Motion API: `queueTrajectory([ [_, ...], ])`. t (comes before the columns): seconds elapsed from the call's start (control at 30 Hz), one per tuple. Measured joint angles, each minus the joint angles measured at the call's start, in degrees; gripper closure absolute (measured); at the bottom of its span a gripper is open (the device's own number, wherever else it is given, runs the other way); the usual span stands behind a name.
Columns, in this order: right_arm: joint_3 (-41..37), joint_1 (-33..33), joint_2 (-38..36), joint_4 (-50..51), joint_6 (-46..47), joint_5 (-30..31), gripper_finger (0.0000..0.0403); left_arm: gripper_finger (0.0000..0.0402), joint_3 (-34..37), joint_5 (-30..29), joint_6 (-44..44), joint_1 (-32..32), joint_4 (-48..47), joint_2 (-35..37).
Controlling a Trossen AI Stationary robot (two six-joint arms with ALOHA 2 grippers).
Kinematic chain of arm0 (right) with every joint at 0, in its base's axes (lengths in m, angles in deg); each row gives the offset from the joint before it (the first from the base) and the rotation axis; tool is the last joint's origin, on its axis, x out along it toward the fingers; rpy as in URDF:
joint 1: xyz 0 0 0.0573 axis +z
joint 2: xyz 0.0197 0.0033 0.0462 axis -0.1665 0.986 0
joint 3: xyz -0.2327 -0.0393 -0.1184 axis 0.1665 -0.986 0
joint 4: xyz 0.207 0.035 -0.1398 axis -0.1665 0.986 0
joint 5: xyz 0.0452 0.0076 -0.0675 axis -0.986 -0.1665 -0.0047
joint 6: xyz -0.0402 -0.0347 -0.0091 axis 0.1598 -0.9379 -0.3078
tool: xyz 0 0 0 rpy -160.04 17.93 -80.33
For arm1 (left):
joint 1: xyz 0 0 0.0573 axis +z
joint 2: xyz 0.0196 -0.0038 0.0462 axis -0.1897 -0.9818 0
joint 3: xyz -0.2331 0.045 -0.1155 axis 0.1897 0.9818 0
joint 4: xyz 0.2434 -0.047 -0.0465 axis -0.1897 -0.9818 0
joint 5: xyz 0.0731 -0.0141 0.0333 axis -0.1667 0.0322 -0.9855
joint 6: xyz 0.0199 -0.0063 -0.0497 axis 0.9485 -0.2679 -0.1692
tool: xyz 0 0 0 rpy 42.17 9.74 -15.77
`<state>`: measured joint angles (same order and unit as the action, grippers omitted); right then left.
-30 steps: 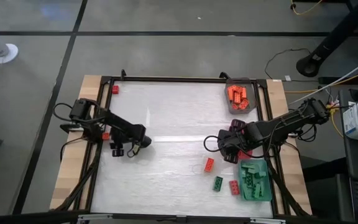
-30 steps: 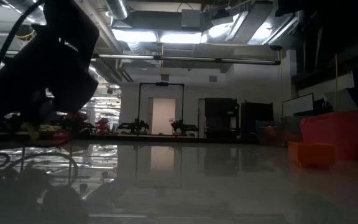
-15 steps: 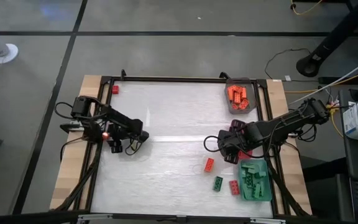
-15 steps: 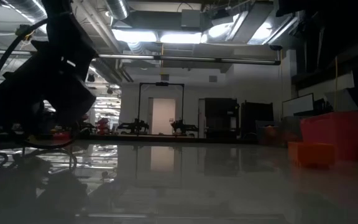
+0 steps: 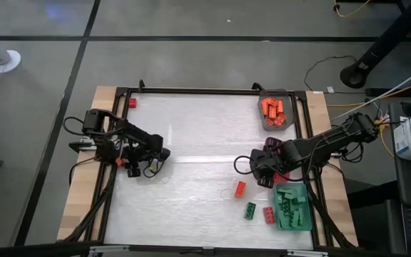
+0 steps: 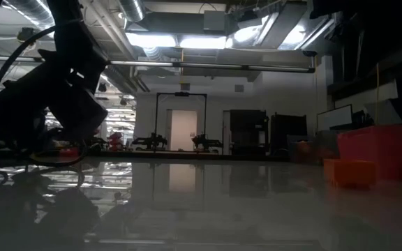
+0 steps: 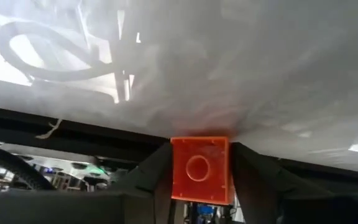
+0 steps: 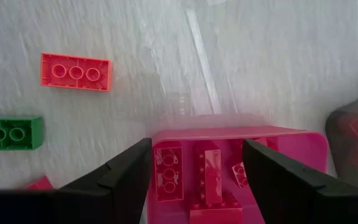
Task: Sort blocks
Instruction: Put the orange game piece into the black bin
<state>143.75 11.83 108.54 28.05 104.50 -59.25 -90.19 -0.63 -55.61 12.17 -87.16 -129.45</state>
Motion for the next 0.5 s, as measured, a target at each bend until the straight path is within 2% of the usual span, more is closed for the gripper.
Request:
queueTrajectory([
  [0.3,0.0,0.0,0.0,0.0,0.0,0.0,0.0155,0.0314,-1.3,5.0,-4.5,0.0,-0.3,0.0],
  [0.5,0.0,0.0,0.0,0.0,0.0,0.0,0.0155,0.0331,-4.5,6.2,-2.2,-0.1,0.0,0.0],
])
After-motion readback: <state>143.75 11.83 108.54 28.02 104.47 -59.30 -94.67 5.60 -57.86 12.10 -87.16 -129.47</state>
